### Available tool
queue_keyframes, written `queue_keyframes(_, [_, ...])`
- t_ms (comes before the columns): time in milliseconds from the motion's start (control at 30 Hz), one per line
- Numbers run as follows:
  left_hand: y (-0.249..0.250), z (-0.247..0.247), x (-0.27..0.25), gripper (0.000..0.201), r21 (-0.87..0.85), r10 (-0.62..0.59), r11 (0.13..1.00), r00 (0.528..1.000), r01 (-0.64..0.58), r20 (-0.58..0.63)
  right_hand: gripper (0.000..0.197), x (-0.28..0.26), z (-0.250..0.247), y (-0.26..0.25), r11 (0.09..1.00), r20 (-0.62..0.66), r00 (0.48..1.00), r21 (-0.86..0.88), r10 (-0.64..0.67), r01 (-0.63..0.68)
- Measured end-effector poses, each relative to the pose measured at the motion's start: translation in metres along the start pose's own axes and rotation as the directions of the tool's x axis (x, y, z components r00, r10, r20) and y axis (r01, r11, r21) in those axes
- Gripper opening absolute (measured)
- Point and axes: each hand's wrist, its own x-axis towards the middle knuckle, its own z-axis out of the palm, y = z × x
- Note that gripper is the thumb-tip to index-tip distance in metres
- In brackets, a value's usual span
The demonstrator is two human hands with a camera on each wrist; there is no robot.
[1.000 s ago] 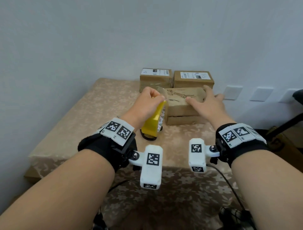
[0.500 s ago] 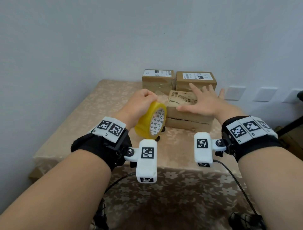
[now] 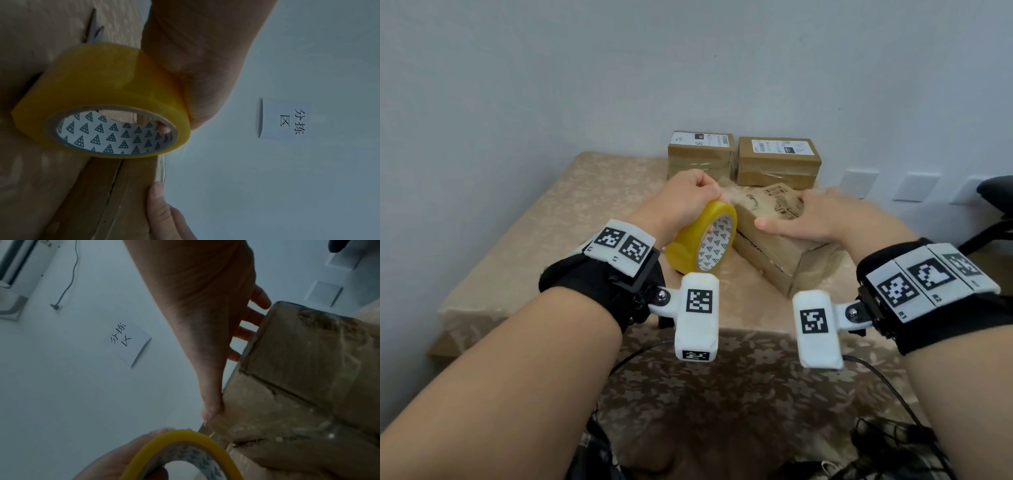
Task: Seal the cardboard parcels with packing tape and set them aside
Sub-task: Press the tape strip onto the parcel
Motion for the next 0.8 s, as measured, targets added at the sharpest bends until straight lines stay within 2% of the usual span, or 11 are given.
queue_keyframes(67, [0.0,0.003,0.001,0.008,0.041,0.038,0.998,0.999,-0.038,0.008,0.106,-0.007,-0.001,-0.001,0.997,-0.148,0.988,0.043,-0.05,0.057])
queue_keyframes(100, [-0.001,0.003,0.001,0.009,0.066,0.055,0.996,0.998,-0.056,0.021,0.088,-0.009,-0.001,-0.003,0.984,-0.254,0.963,0.127,-0.09,0.126])
queue_keyframes(167, [-0.002,0.003,0.001,0.01,0.088,0.081,0.992,0.995,-0.086,0.06,0.063,-0.013,-0.001,-0.009,0.873,-0.381,0.911,0.378,-0.154,0.306])
queue_keyframes(233, [-0.002,0.002,0.0,0.011,0.075,0.106,0.991,0.989,-0.114,0.106,0.045,-0.018,-0.001,-0.018,0.737,-0.334,0.923,0.572,-0.191,0.36])
queue_keyframes(300, [0.0,0.002,-0.001,0.013,0.093,0.133,0.985,0.981,-0.147,0.141,0.029,-0.019,0.001,-0.028,0.652,-0.272,0.938,0.676,-0.214,0.344])
queue_keyframes(400, [-0.001,0.0,0.0,0.015,0.119,0.178,0.973,0.973,-0.196,0.149,0.021,-0.015,0.004,-0.04,0.53,-0.308,0.934,0.769,-0.183,0.358])
queue_keyframes(500, [-0.002,-0.007,-0.003,0.018,0.136,0.205,0.967,0.974,-0.217,0.098,0.019,-0.013,0.003,-0.048,0.518,-0.332,0.932,0.777,-0.147,0.359])
queue_keyframes(567, [-0.001,-0.011,-0.006,0.026,0.154,0.204,0.963,0.972,-0.221,0.119,0.018,-0.012,0.002,-0.05,0.488,-0.316,0.941,0.806,-0.124,0.335])
queue_keyframes(667, [-0.002,-0.012,-0.006,0.067,0.378,0.149,0.898,0.963,-0.226,0.223,0.018,-0.009,0.002,-0.054,0.46,-0.288,0.954,0.837,-0.088,0.296])
queue_keyframes(733, [-0.007,-0.014,-0.002,0.094,0.519,0.09,0.834,0.975,-0.184,0.201,0.02,-0.006,0.003,-0.056,0.457,-0.272,0.96,0.847,-0.068,0.272])
queue_keyframes(800, [-0.011,-0.017,-0.001,0.092,0.485,0.129,0.855,0.981,-0.183,0.143,0.018,-0.004,0.003,-0.057,0.458,-0.262,0.964,0.852,-0.044,0.252])
